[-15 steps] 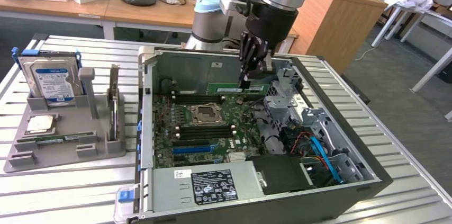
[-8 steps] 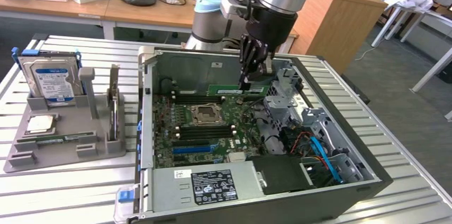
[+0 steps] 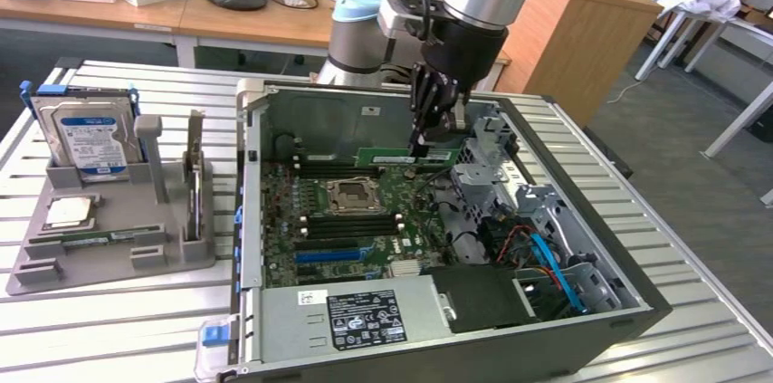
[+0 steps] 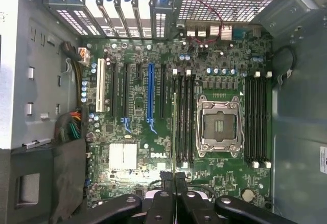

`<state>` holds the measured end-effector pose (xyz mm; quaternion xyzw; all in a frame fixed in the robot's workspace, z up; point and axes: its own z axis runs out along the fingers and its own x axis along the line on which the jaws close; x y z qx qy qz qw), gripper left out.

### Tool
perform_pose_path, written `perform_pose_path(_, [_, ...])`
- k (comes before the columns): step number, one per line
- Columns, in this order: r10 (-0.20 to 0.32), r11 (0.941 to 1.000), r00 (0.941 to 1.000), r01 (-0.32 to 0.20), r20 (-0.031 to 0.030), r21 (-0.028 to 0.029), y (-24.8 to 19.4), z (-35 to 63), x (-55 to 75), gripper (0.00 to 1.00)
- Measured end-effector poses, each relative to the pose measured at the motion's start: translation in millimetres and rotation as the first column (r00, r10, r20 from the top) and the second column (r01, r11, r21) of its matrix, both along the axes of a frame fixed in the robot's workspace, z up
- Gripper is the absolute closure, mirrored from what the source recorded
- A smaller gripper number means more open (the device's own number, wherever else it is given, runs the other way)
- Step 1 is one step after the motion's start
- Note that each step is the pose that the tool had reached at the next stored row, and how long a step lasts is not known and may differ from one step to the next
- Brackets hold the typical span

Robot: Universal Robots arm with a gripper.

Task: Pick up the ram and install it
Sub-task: 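Insert the ram into the slot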

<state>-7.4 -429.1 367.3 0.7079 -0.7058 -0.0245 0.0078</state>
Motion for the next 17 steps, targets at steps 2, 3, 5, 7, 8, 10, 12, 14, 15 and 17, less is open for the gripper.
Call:
perform_pose_path(2, [0.000,1.0000,1.0000,0.000,0.0000,0.0002,0.3,-1.5,0.5,0.89])
perform_pose_path(3, [0.000,1.0000,1.0000,0.000,0.0000,0.0001,0.4,-2.2,0.7,0.89])
perform_pose_path(5, [0.000,1.0000,1.0000,0.000,0.0000,0.0002,0.6,-3.6,1.1,0.89])
perform_pose_path(7, [0.000,1.0000,1.0000,0.000,0.0000,0.0000,0.7,-5.0,1.4,0.89])
perform_pose_path(8, [0.000,1.0000,1.0000,0.000,0.0000,0.0001,0.8,-5.8,1.6,0.89])
perform_pose_path(10, [0.000,1.0000,1.0000,0.000,0.0000,0.0002,0.8,-7.4,1.7,0.89])
perform_pose_path(12, [0.000,1.0000,1.0000,0.000,0.0000,0.0002,0.9,-8.9,1.9,0.89])
perform_pose_path(14, [0.000,1.0000,1.0000,0.000,-0.0001,0.0001,0.9,-10.4,2.0,0.89])
perform_pose_path(15, [0.000,1.0000,1.0000,0.000,-0.0001,0.0000,1.0,-11.1,2.1,0.89])
perform_pose_path(17, [0.000,1.0000,1.0000,0.000,-0.0001,0.0001,1.0,-12.6,2.2,0.89])
